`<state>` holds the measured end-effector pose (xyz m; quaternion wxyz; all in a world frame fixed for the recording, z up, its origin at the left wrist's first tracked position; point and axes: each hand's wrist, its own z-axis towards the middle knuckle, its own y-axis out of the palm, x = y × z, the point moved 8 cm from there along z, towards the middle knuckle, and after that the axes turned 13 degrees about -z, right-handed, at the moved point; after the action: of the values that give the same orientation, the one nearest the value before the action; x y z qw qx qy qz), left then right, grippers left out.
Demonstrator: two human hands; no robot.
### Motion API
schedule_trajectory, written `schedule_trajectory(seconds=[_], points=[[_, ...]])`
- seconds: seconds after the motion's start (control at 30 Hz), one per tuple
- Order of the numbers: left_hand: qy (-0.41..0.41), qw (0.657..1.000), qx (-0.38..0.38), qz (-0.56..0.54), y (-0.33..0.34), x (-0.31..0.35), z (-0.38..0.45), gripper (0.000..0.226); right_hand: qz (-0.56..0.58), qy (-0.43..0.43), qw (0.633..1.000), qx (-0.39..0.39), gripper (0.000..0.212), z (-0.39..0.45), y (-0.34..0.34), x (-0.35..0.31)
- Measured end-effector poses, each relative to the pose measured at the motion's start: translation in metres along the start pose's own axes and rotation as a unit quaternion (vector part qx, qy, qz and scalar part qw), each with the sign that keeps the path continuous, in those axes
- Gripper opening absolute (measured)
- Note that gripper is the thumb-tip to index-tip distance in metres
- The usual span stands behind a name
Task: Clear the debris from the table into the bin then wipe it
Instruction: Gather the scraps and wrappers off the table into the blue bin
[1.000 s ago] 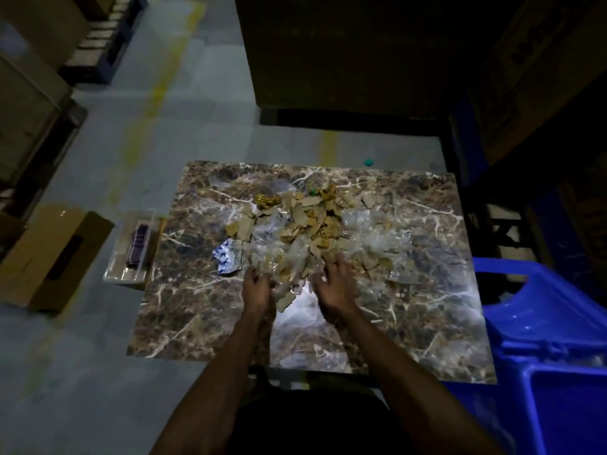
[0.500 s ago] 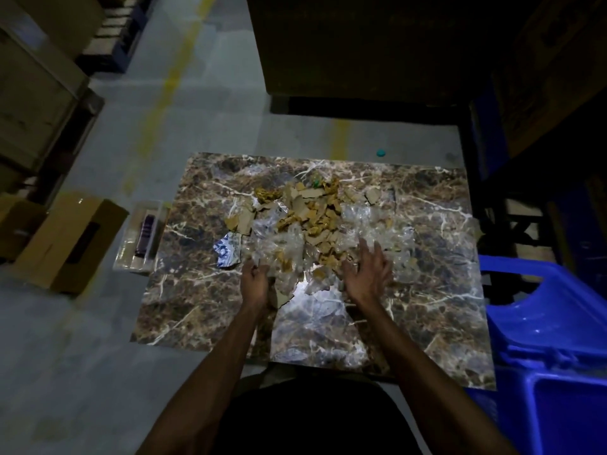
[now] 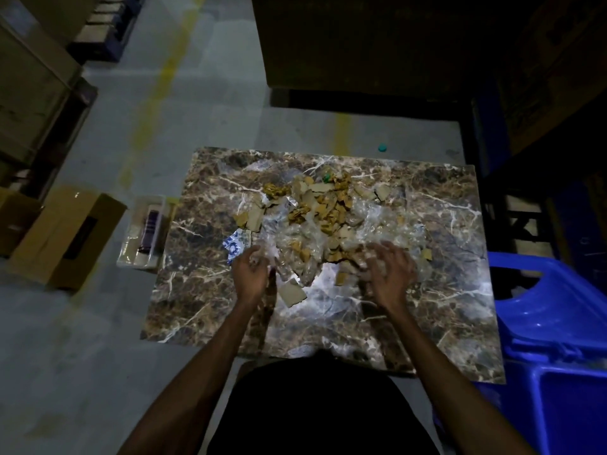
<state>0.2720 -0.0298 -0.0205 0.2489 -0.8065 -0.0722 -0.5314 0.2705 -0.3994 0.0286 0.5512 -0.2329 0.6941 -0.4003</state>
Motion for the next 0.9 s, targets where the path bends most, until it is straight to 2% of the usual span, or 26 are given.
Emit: schedule_trajectory(seconds=[0.1, 0.27, 0.37, 0.47, 0.53, 0.63, 0.77, 0.9], points=[[-0.052, 0.998, 0.029, -0.003, -0.022, -0.008, 0.021, 0.040, 0.069, 0.023, 0.997, -0.025, 0.052, 0.009, 0.007, 0.020], [-0.074, 0.997, -0.005, 0.012, -0.005, -0.008, 0.031, 0.054, 0.115, -0.064, 0.985, -0.114, 0.029, 0.000, 0.047, -0.012], [-0.040, 0.998, 0.010, 0.056, 0.003, -0.010, 0.033, 0.065, 0.051, -0.082, 0.983, -0.155, 0.036, -0.005, 0.064, -0.015], [0.005, 0.981, 0.060, 0.183, -0.013, 0.003, 0.033, 0.067, -0.022, -0.072, 0.992, -0.105, 0.036, -0.009, 0.034, -0.027], [-0.032, 0.978, 0.049, 0.201, -0.021, -0.003, 0.039, 0.077, -0.050, -0.059, 0.995, -0.060, 0.040, -0.014, 0.008, -0.030], [-0.073, 0.987, -0.021, 0.145, -0.017, -0.027, 0.050, 0.082, -0.098, -0.026, 0.995, -0.017, 0.053, -0.013, -0.008, -0.007], [-0.034, 0.979, -0.065, 0.188, 0.003, -0.030, 0.034, 0.071, -0.107, 0.090, 0.985, -0.104, 0.080, -0.012, 0.029, 0.041], [-0.031, 0.980, -0.089, 0.173, 0.034, -0.020, 0.006, 0.064, -0.074, 0.145, 0.974, -0.158, 0.083, -0.018, 0.070, 0.043]])
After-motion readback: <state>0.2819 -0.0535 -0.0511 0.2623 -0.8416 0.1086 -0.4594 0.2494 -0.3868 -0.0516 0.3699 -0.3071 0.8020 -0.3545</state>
